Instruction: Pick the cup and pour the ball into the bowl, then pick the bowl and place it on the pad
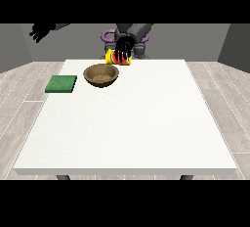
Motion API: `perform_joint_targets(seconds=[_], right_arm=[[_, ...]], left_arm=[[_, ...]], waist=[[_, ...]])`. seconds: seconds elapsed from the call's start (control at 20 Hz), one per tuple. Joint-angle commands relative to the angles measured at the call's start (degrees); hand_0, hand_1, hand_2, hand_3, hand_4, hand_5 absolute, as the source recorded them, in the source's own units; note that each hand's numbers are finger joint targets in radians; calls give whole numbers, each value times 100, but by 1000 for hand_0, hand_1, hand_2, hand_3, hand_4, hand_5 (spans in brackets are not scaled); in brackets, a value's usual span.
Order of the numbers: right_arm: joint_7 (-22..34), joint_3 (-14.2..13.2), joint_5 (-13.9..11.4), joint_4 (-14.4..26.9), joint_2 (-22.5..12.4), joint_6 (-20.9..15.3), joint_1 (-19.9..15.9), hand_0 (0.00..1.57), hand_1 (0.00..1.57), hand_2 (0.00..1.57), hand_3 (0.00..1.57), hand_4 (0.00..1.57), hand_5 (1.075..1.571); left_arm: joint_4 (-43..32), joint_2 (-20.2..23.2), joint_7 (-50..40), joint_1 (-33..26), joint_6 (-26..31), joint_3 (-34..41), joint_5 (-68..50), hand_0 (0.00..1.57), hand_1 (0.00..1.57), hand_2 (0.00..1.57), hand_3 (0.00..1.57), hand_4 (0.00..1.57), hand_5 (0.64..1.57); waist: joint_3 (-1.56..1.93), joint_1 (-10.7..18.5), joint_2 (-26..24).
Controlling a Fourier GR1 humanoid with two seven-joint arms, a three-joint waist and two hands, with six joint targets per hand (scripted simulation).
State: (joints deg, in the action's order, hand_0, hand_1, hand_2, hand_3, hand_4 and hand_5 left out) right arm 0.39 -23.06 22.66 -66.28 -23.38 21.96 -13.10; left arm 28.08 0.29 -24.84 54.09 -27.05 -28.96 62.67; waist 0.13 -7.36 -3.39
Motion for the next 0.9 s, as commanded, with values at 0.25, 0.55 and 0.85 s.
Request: perform_joint_targets(seconds=[0.25,0.55,0.85], right_arm=[[-16,319,-218,239,297,-177,-374,0,0,0,300,699,1555],[-237,239,-264,486,294,-210,-348,0,0,0,341,693,1552],[-285,435,-383,51,411,-104,233,0,0,0,165,706,1550]], left_arm=[[179,-29,-1183,572,1590,-1216,1091,730,730,1571,1569,1012,1570],[807,-29,-955,393,2459,-1663,1275,195,195,1245,1571,1115,1569],[1199,407,-882,103,2029,-909,1007,0,0,1154,1494,1042,1567]], waist=[[-8,-250,-135],[-10,-97,-61],[-16,-144,-329]])
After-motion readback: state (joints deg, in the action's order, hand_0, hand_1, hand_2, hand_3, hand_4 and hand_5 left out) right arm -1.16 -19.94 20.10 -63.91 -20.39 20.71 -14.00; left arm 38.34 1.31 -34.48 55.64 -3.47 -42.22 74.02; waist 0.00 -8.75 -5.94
